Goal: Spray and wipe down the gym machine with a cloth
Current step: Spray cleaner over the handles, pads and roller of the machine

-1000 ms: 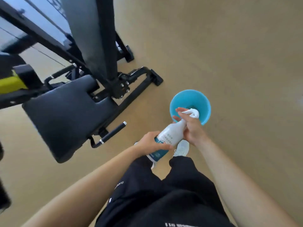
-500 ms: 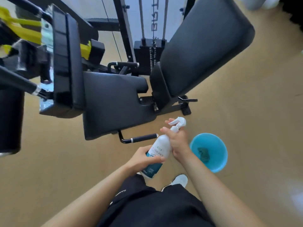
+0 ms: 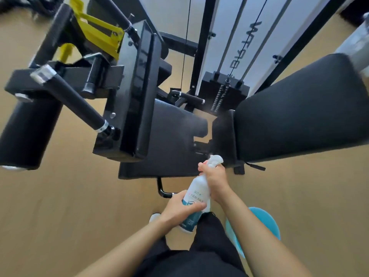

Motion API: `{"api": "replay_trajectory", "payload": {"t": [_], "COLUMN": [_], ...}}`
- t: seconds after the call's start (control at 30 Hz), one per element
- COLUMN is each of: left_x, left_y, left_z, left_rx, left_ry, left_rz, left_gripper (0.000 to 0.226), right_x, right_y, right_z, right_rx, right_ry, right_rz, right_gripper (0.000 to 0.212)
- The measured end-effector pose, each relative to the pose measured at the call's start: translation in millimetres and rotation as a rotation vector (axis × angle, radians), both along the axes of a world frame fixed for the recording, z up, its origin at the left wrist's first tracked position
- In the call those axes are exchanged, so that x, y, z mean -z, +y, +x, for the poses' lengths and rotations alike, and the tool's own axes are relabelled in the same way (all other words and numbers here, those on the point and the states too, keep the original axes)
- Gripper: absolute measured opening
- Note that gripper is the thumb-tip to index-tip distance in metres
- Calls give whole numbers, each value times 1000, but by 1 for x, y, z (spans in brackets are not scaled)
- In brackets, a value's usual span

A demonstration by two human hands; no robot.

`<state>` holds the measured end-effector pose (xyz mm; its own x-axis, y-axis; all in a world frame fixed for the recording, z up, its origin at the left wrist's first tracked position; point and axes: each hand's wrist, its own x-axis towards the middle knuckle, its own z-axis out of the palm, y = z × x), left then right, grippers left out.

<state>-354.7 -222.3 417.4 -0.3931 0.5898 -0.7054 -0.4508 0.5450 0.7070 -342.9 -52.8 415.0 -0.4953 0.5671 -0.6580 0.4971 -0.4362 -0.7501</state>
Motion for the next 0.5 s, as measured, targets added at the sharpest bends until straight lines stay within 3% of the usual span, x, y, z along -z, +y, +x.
{"api": "replay_trajectory", "payload": {"t": [0.1, 0.27, 0.4, 0.5], "left_x": [4, 12, 22, 35], "left_y": [24, 68, 82, 84], "left_z": [-6, -15, -23, -33], "left_rx": [-88, -237, -339, -365], "left_ry": [-26, -68, -83, -94], "left_rz": [-27, -61, -106, -123], "left_gripper": [62, 64, 43, 45], "right_x": [16, 45, 56, 61], "right_y": [26, 68, 85, 86], "right_z": [-21, -56, -77, -94], "right_rx": [-118, -282, -310, -352], "right_ry": [-9, -20, -115, -114], "right_rz": [-46, -181, -217, -177], "right_gripper": [14, 32, 18, 13]}}
